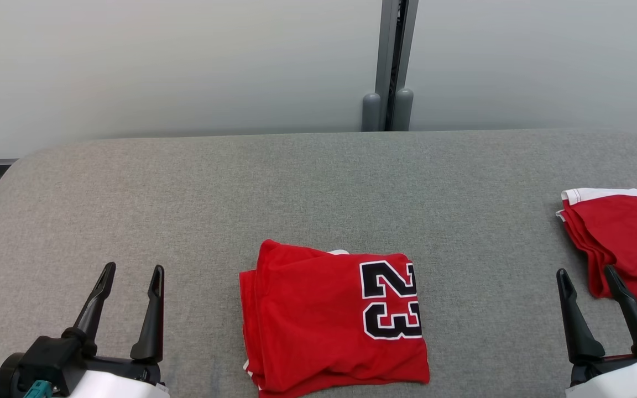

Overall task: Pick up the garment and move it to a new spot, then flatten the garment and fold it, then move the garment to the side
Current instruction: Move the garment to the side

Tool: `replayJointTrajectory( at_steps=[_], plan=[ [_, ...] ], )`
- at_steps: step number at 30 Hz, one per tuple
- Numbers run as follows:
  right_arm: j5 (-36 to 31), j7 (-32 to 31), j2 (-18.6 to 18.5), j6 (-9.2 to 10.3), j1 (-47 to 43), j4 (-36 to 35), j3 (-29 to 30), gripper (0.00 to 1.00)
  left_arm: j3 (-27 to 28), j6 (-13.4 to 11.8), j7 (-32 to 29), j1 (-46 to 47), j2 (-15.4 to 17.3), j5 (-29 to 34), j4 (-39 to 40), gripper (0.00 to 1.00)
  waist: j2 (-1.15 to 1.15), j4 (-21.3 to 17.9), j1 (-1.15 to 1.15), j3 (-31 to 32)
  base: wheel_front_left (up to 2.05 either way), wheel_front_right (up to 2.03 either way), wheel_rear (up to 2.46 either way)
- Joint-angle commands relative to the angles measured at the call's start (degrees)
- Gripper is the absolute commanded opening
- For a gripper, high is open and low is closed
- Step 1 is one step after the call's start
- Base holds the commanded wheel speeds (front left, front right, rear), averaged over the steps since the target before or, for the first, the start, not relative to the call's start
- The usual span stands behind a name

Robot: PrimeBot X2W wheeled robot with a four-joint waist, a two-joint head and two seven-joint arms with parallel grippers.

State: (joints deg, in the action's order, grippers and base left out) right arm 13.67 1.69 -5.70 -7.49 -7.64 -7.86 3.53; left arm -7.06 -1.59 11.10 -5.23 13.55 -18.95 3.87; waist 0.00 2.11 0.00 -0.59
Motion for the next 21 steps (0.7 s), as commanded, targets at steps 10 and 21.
replayJointTrajectory(
  at_steps=[10,21],
  plan=[
    [-0.7,-0.2,-0.1,-0.02,-0.7,-0.2,0.6,1.00,-0.1,-0.6,-0.5,0.1,0.8,-0.2,-0.1,1.00,0.00,0.3,0.00,0.1,0.00,0.00,0.00],
    [-1.0,-0.6,-0.3,-0.03,0.6,-0.8,1.7,1.00,-1.1,-0.1,0.1,2.9,0.7,-0.1,0.0,1.00,0.00,3.1,0.00,-2.7,0.00,0.00,0.00]
  ],
)
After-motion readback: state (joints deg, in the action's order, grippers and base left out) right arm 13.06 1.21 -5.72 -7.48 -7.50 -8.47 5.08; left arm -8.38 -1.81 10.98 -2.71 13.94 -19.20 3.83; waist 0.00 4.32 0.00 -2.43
